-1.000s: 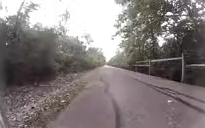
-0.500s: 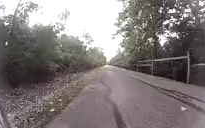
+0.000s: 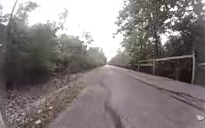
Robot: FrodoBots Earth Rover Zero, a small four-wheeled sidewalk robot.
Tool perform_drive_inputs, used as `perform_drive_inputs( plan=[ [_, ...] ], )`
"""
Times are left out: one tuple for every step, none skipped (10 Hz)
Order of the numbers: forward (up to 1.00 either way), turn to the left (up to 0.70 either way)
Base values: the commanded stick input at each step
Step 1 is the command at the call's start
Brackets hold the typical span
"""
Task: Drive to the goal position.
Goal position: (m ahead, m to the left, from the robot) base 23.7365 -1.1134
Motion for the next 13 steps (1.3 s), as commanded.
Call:
perform_drive_inputs(
  plan=[
    [0.7,0.0],
    [0.7,0.0],
    [0.7,0.0],
    [0.7,0.0],
    [0.7,0.0],
    [0.7,0.0],
    [0.7,0.0],
    [0.7,0.0],
    [0.7,0.0],
    [0.7,0.0],
    [0.7,0.0],
    [0.7,0.0],
    [0.7,0.0]
  ],
)
